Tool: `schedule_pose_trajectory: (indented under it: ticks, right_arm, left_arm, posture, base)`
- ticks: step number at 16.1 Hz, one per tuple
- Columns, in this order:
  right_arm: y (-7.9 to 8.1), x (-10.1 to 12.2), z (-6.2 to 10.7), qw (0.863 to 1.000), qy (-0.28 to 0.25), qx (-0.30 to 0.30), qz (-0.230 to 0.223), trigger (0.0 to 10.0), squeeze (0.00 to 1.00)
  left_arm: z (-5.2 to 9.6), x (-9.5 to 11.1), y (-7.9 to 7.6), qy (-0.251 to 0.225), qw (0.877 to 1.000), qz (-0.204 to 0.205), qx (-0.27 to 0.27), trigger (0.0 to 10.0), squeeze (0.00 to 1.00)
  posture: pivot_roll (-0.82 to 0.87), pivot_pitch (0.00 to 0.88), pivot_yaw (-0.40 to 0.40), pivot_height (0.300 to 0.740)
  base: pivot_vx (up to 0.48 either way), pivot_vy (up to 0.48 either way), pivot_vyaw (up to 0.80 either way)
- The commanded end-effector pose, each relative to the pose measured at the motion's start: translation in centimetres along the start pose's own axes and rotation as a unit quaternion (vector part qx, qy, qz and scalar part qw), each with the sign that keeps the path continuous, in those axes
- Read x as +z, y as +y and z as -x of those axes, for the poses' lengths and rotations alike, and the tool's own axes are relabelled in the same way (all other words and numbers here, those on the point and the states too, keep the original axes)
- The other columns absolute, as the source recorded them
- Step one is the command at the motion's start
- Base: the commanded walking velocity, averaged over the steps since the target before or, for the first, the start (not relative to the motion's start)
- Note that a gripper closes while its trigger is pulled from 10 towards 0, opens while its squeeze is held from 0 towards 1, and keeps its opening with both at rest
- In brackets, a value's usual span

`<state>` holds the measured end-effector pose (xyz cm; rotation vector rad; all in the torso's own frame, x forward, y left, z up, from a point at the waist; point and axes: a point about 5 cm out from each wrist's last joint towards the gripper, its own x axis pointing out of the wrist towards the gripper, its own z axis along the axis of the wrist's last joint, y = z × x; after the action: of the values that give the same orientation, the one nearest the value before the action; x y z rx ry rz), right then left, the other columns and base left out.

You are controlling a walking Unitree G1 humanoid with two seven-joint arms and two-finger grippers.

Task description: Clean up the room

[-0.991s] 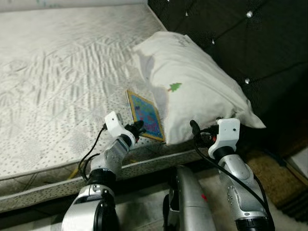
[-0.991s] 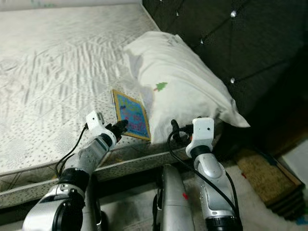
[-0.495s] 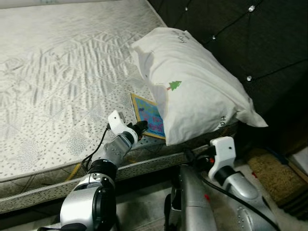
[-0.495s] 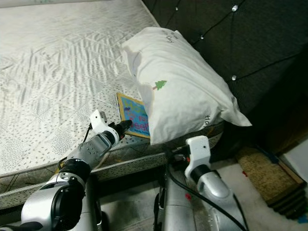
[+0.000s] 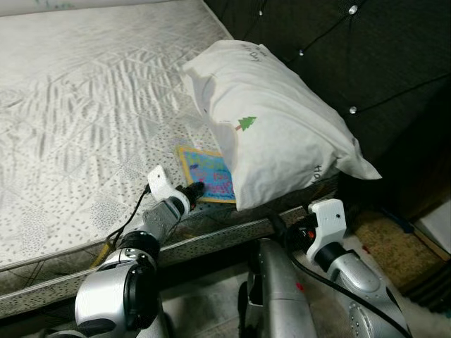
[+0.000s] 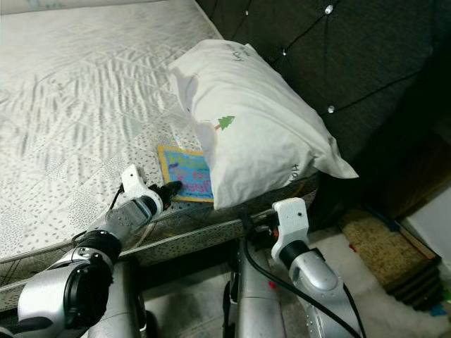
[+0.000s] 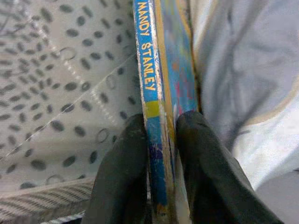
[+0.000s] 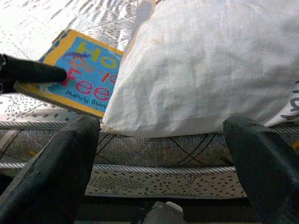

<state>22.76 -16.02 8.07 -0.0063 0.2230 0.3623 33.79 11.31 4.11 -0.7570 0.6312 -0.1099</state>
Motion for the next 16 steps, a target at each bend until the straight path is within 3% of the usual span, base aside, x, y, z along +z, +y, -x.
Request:
schedule_pose_trajectory:
  ticks: [1, 16]
  right_arm:
    - [-0.4, 0.3, 0.0, 1.000, -0.002, -0.010, 0.004, 10.0, 0.00]
    - [-0.5, 0.6, -0.5, 1.000, -0.005, -0.010, 0.015, 10.0, 0.00]
  left_arm:
    - [-0.1, 0.6, -0.4, -0.004, 1.000, -0.021, 0.004, 10.0, 1.00]
    - [0.6, 3.7, 1.3, -0.061, 0.996, -0.049, 0.048, 10.0, 1.00]
  posture:
    - [-0.15, 0.100, -0.031, 0.549]
    - [-0.16, 0.086, -0.037, 0.549]
  base:
    - [0.000, 0.000, 0.00]
    - [0.000, 0.000, 0.00]
